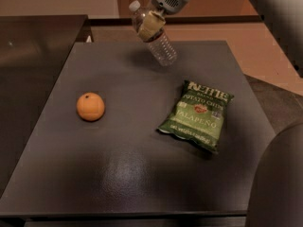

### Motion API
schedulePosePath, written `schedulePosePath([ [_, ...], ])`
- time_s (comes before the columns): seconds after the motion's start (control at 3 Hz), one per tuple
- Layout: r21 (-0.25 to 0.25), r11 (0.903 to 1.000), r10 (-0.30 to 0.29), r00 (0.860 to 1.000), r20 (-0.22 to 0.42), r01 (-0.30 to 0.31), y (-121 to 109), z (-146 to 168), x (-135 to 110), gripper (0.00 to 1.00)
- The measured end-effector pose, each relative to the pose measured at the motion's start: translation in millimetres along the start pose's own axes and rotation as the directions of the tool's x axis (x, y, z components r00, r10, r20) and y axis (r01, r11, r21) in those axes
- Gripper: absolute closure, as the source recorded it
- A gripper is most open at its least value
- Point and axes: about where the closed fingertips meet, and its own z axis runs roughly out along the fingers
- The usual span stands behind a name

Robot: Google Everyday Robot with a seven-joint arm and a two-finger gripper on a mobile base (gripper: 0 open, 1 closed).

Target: Knock water bottle over

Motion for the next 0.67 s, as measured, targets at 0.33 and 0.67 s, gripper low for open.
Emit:
schedulePosePath([
  [0.33,-0.069,0.9945,-0.085,0.992,-0.092,0.079,14,6,19,1.00],
  [0.67,-0.146,0.9770,-0.179,0.969,-0.170,0.155,24,16,34,1.00],
])
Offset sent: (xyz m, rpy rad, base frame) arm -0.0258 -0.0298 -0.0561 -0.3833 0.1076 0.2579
